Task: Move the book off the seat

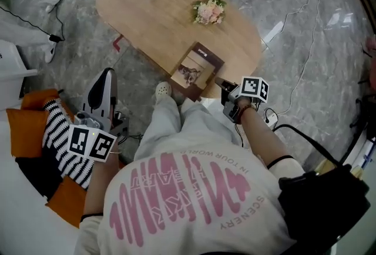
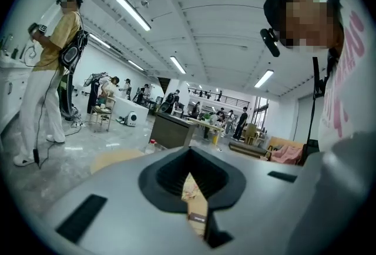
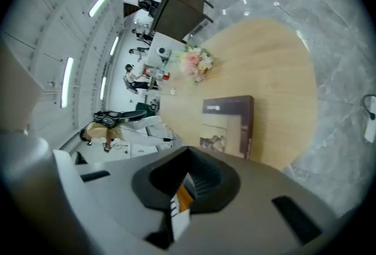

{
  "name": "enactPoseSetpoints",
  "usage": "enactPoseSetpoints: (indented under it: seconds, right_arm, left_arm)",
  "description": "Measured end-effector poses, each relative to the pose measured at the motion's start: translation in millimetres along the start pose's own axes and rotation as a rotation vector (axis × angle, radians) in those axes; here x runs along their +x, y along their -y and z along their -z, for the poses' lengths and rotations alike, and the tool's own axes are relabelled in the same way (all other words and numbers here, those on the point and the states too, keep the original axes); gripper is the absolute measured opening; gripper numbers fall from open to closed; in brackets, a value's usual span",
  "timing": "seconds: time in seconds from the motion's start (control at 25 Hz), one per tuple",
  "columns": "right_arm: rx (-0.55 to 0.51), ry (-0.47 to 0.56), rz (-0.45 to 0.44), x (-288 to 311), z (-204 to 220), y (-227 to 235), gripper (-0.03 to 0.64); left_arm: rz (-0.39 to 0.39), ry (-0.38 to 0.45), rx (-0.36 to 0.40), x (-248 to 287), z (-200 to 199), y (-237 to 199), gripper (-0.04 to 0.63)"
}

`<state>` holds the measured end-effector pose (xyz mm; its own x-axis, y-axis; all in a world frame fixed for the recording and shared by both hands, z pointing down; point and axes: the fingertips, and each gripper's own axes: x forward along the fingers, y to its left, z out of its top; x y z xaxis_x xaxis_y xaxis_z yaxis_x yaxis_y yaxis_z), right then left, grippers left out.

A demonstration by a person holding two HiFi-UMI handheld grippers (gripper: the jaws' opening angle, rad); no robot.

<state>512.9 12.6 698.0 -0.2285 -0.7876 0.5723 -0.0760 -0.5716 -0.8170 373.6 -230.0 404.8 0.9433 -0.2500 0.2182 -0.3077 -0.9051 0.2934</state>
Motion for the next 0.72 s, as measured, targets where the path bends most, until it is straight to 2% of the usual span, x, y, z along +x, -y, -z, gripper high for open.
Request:
enactPoseSetpoints:
  seconds: [0.16, 0.36, 0.52, 0.72]
  right_arm:
    - [-0.069, 0.116, -0.193, -32, -33, -68, 0.009]
    - [-0.207, 0.276, -0.476, -77, -78, -165, 0.009]
    - [-0.311, 0.344, -0.565, -106, -87, -223, 0.009]
    - [-0.425, 0.421, -0.59, -135, -85, -259, 0.009]
  left_arm:
    - [0.054, 0.023, -0.017, 18, -8, 18, 0.008]
    - [0.116, 0.07, 0.007, 34, -24, 35, 0.008]
    - [0.156, 0.091, 0.034, 42, -37, 48, 0.008]
    - [0.199, 0.093, 0.041, 45, -47, 63, 0.008]
